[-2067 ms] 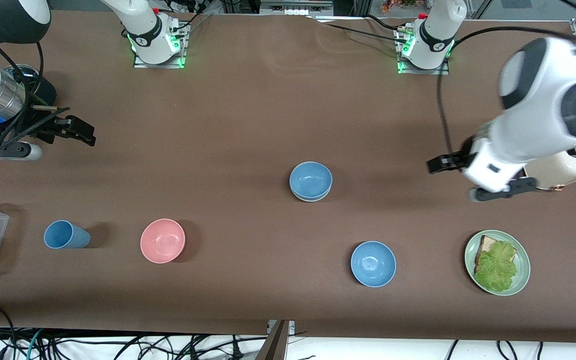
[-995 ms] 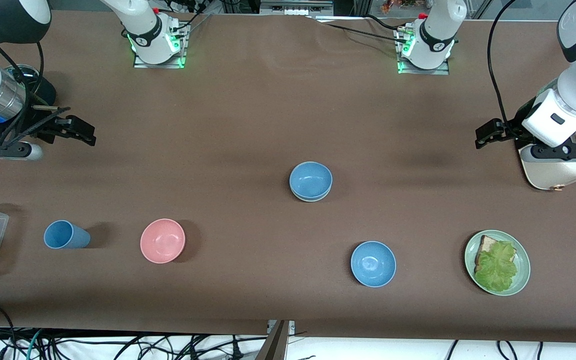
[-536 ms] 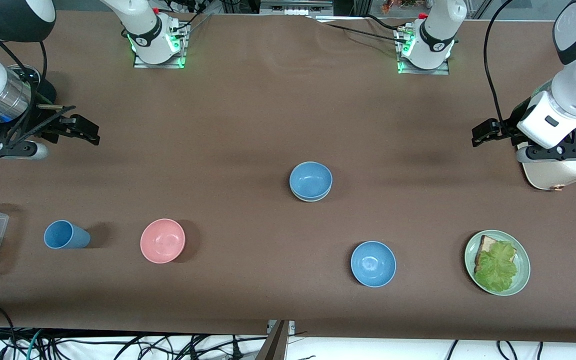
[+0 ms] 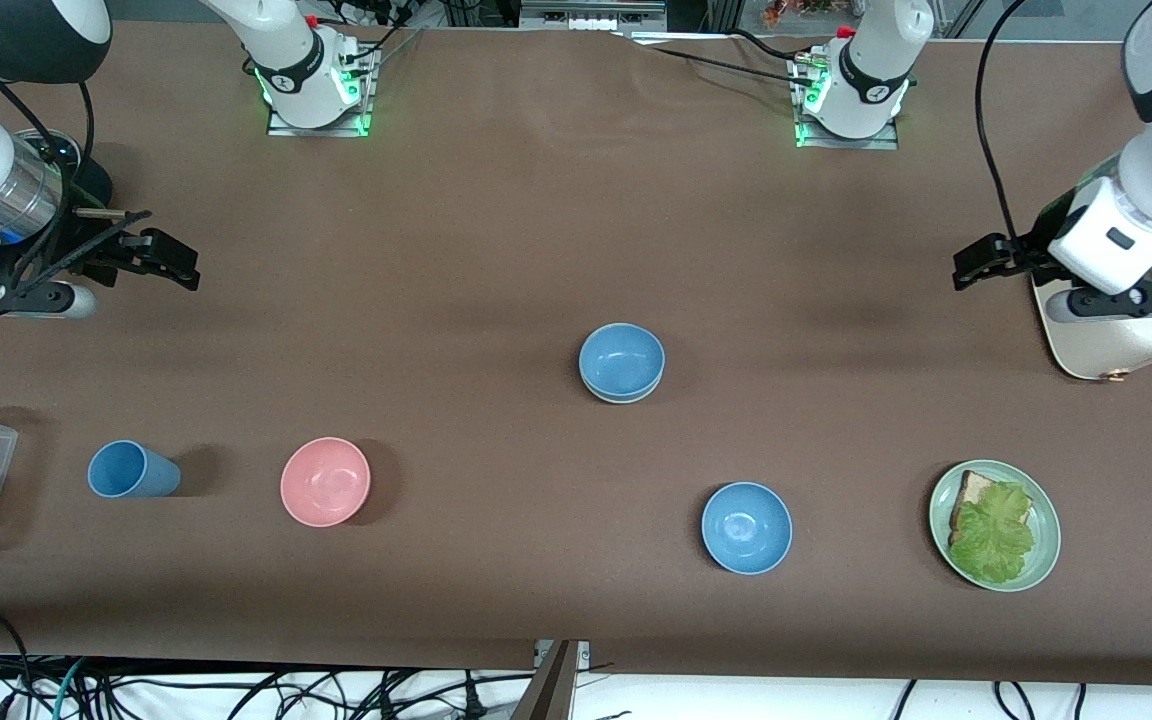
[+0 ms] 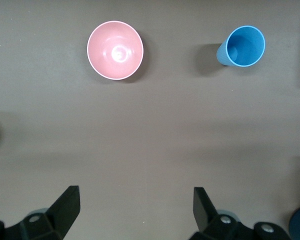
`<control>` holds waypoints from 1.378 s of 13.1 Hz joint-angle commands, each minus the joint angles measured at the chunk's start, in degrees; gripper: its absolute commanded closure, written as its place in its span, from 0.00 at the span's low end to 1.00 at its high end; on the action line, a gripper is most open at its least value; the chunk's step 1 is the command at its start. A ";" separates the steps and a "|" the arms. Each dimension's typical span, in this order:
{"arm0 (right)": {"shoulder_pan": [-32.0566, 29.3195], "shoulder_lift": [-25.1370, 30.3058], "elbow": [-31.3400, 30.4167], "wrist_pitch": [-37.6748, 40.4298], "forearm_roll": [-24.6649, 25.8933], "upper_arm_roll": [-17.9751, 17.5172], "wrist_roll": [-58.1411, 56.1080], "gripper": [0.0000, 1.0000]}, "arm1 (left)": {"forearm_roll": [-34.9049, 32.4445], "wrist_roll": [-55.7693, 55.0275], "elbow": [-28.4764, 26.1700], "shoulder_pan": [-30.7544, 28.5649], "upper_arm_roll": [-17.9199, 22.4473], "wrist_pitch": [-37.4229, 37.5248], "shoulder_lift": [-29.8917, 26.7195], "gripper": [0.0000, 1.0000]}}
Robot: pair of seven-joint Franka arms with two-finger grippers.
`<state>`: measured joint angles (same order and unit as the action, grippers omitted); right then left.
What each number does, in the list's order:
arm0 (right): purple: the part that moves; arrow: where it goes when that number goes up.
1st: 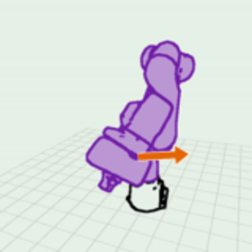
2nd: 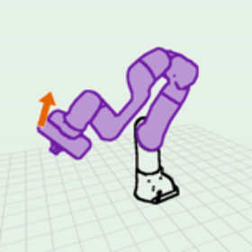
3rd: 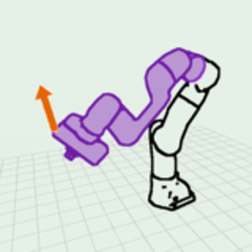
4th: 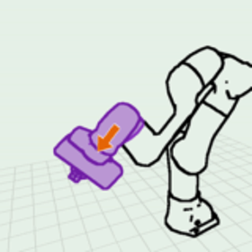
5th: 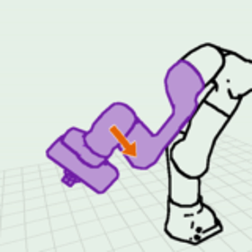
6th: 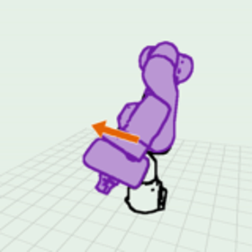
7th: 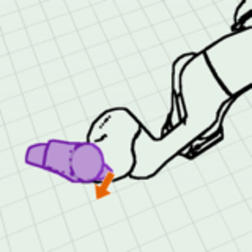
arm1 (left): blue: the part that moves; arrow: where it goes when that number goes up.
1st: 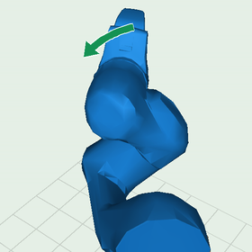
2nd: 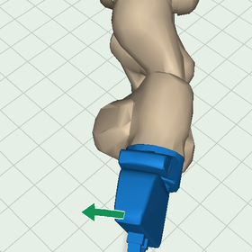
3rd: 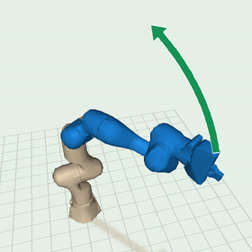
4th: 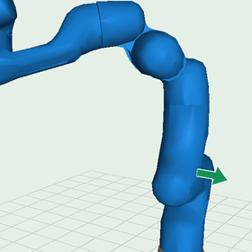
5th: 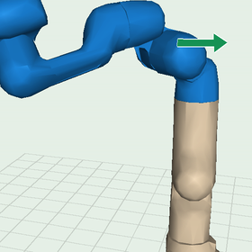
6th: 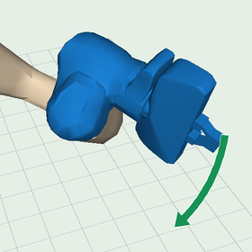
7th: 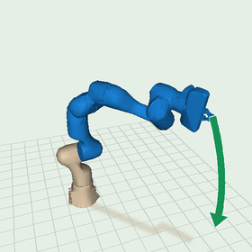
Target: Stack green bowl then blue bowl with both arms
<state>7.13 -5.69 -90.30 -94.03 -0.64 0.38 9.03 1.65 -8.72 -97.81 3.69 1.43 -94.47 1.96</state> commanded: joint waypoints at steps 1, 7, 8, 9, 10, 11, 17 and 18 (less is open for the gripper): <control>0.08 0.33 0.47 0.43 -0.59 -0.11 0.72 0.00 | -0.77 -0.16 2.54 -0.87 -0.20 3.68 1.02 0.00; 0.08 0.33 0.47 0.43 -0.59 -0.20 0.72 0.00 | -0.07 -0.42 2.98 -0.96 -0.20 3.59 1.20 0.00; 0.08 0.42 0.47 0.51 -0.59 -0.20 0.72 0.00 | -0.07 -0.16 2.98 -1.05 -0.20 3.59 1.20 0.00; 0.17 0.33 0.47 0.51 -0.59 -0.20 0.72 0.00 | -0.07 -0.16 2.98 -1.22 -0.20 3.59 1.20 0.00; 0.08 0.42 0.47 0.51 -0.59 -0.20 0.72 0.00 | 0.02 -0.25 3.06 -1.23 -0.20 3.51 1.20 0.00; 0.08 0.33 0.47 0.51 -0.59 -0.20 0.72 0.00 | 0.19 -0.51 3.15 -1.23 -0.20 3.51 1.20 0.00; 0.17 0.33 0.47 0.34 -0.59 -0.20 0.72 0.00 | 1.25 -0.78 4.21 -1.23 -0.03 3.59 1.64 0.00; 0.17 0.33 0.47 0.25 -0.59 -0.20 0.72 0.00 | 1.25 -0.69 4.21 -1.23 -0.12 3.68 1.81 0.00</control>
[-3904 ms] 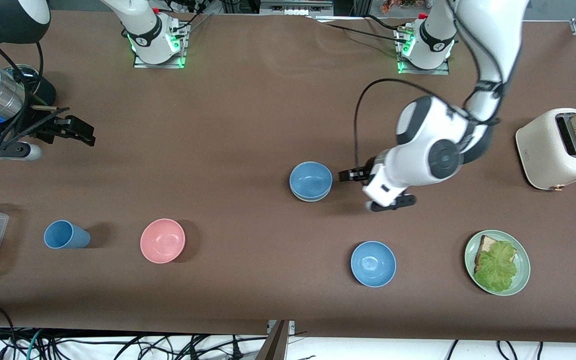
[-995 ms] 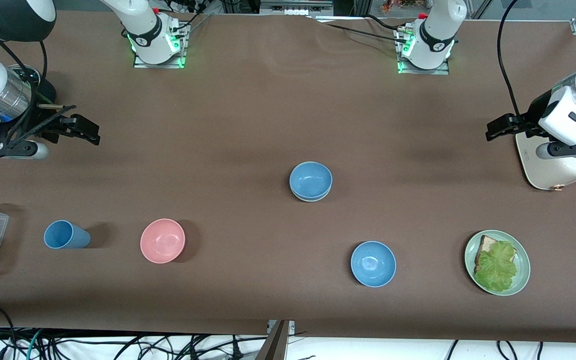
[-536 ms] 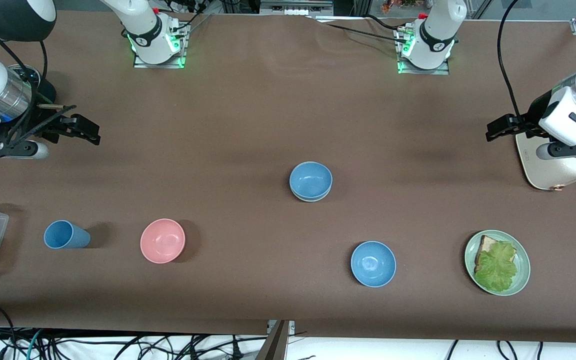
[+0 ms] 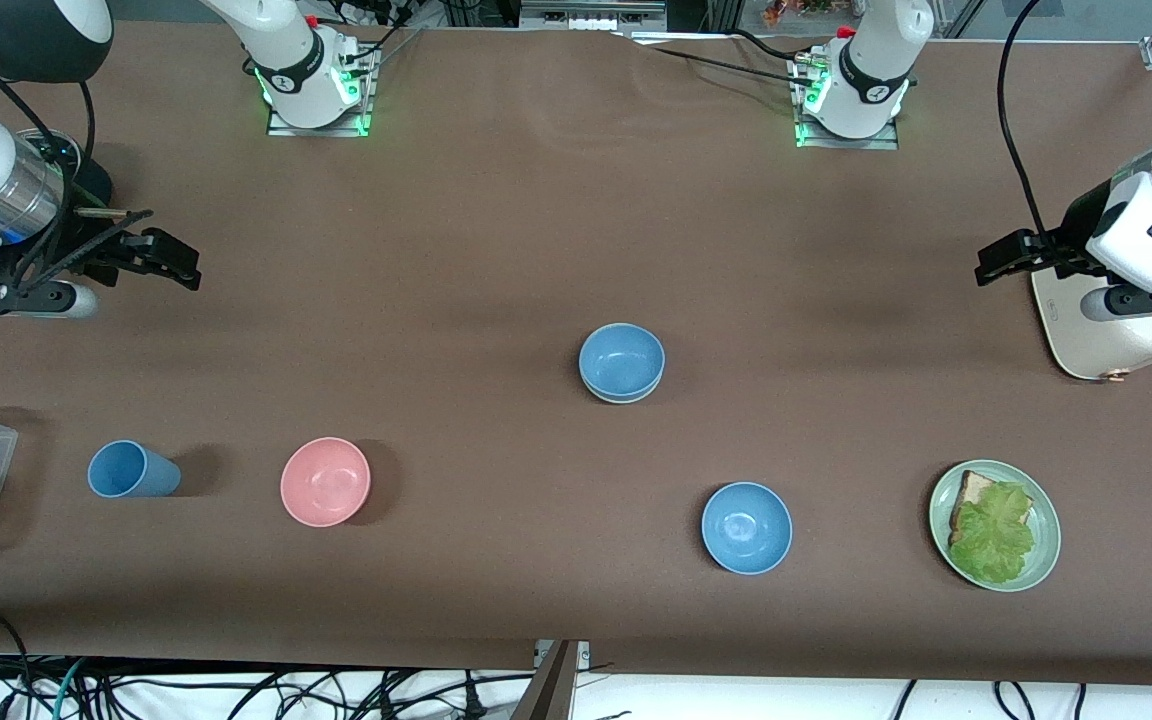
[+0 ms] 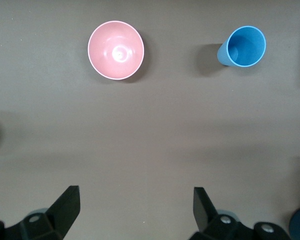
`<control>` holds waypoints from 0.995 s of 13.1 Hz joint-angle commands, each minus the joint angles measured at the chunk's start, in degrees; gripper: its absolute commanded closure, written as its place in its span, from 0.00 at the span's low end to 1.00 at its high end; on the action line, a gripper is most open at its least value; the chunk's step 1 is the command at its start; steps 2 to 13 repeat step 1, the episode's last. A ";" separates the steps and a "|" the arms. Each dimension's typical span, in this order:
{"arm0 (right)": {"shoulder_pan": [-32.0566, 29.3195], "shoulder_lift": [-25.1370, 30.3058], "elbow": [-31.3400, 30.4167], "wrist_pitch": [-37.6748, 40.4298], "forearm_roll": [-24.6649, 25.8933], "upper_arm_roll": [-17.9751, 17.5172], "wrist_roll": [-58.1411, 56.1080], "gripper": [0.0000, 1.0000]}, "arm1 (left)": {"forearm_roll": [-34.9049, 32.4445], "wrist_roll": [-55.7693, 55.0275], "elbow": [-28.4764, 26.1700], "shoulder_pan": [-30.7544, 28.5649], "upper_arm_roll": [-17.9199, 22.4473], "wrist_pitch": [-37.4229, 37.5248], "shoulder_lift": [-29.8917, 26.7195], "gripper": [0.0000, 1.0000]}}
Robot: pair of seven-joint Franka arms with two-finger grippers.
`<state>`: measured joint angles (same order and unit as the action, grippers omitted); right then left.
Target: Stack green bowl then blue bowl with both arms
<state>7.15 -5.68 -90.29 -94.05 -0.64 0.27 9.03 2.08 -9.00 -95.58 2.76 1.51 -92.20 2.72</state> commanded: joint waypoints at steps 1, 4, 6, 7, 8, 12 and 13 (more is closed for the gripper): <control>0.15 0.41 0.47 0.27 -0.68 -0.09 0.72 0.00 | 0.73 -0.40 2.07 -0.13 -0.27 1.32 1.32 0.00; 0.15 0.41 0.47 0.27 -0.68 -0.09 0.72 0.00 | 0.73 -0.40 2.07 -0.13 -0.27 1.32 1.32 0.00; 0.15 0.41 0.47 0.27 -0.68 -0.09 0.72 0.00 | 0.73 -0.40 2.07 -0.13 -0.27 1.32 1.32 0.00; 0.15 0.41 0.47 0.27 -0.68 -0.09 0.72 0.00 | 0.73 -0.40 2.07 -0.13 -0.27 1.32 1.32 0.00; 0.15 0.41 0.47 0.27 -0.68 -0.09 0.72 0.00 | 0.73 -0.40 2.07 -0.13 -0.27 1.32 1.32 0.00; 0.15 0.41 0.47 0.27 -0.68 -0.09 0.72 0.00 | 0.73 -0.40 2.07 -0.13 -0.27 1.32 1.32 0.00; 0.15 0.41 0.47 0.27 -0.68 -0.09 0.72 0.00 | 0.73 -0.40 2.07 -0.13 -0.27 1.32 1.32 0.00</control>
